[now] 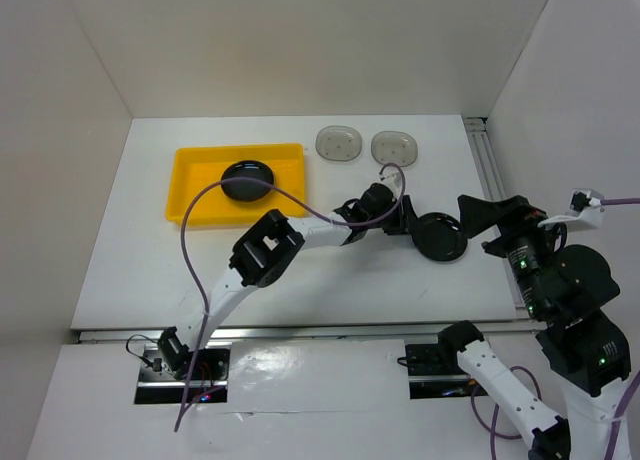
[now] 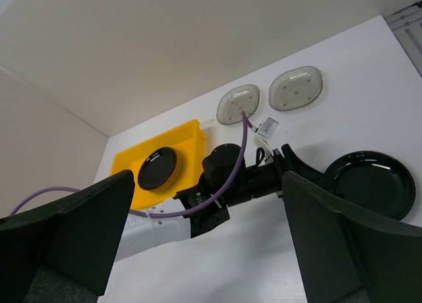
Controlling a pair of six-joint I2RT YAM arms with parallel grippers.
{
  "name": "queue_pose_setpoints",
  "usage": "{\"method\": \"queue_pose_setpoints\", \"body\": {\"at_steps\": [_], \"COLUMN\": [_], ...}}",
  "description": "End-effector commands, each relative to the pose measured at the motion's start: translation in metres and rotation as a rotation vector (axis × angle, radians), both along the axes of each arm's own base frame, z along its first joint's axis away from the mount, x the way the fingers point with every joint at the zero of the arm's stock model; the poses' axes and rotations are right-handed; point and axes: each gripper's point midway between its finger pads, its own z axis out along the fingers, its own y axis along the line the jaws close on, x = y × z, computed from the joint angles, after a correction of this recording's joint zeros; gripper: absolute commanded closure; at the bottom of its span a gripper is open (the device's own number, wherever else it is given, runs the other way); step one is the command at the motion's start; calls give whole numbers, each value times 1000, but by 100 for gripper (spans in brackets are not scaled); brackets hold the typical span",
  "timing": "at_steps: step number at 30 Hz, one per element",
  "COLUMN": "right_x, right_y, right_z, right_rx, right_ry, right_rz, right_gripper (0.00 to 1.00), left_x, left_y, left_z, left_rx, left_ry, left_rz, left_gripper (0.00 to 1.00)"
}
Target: Place the plates into the plastic bin on the countertop
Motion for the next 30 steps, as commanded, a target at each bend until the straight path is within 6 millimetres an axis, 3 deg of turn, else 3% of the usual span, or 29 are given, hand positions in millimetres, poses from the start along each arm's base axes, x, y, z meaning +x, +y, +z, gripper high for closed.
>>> {"method": "queue_pose_setpoints", "body": {"at_steps": [1, 2, 3, 5, 6, 9, 10, 11, 12, 13, 16, 17, 18, 19, 20, 21, 22, 23, 26, 27, 28, 30], "right_x": [-10, -10, -10, -13, -13, -13, -11, -11, -11, -9, -4, -2, -1, 3, 5, 7, 10, 12, 16, 18, 19, 23], "right_y": [-3, -3, -3, -4, -4, -4, -2, -2, 1, 1, 5, 6, 9, 12, 11, 14, 18, 19, 25, 28, 31, 35], "right_z": [8, 8, 6, 7, 7, 7, 3, 3, 6, 3, -1, -6, -8, -12, -14, -16, -20, -24, -24, -28, -30, -32], "right_rx": [-1, -1, -5, -1, -1, -1, -5, -5, 8, 7, 6, 10, 10, 8, 17, 17, 16, 22, 39, 37, 38, 41], "right_ry": [-18, -18, -10, -18, -18, -18, -8, -8, -18, -15, -10, 3, 3, 9, 11, 13, 16, 27, 17, 24, 24, 16], "right_rz": [7, 7, 7, 7, 7, 7, 17, 17, 26, 26, 36, 35, 44, 55, 46, 55, 68, 68, 92, 104, 117, 131], "right_gripper": [0, 0, 0, 0, 0, 0, 0, 0, 0, 0, 0, 0, 0, 0, 0, 0, 0, 0, 0, 0, 0, 0], "left_x": [-15, -15, -15, -19, -13, -3, 9, 14, 15, 33, 47, 62, 63, 73, 83, 88, 92, 99, 104, 109, 106, 103], "left_y": [2, 3, 4, 9, 12, 32, 41, 51, 68, 88, 140, 168, 192, 213, 249, 272, 292, 334, 388, 421, 435, 468], "left_z": [-37, -43, -46, -56, -43, -28, 10, 24, 24, 69, 99, 112, 145, 161, 161, 166, 185, 175, 169, 159, 144, 135], "left_rx": [75, 82, 91, 103, 85, 82, 43, 32, 52, 5, 26, 34, 19, 28, 75, 103, 100, 159, 188, 202, 217, 223], "left_ry": [81, 87, 99, 121, 126, 140, 109, 106, 118, 84, 90, 71, 32, 2, 22, 20, 13, 72, 143, 183, 219, 245], "left_rz": [-19, -18, -6, -1, 16, 62, 101, 130, 157, 218, 337, 395, 440, 500, 573, 616, 659, 737, 817, 875, 893, 941], "left_gripper": [48, 55, 73, 94, 100, 100, 100, 100, 100, 100, 100, 100, 100, 100, 100, 100, 100, 100, 100, 100, 100, 100]}}
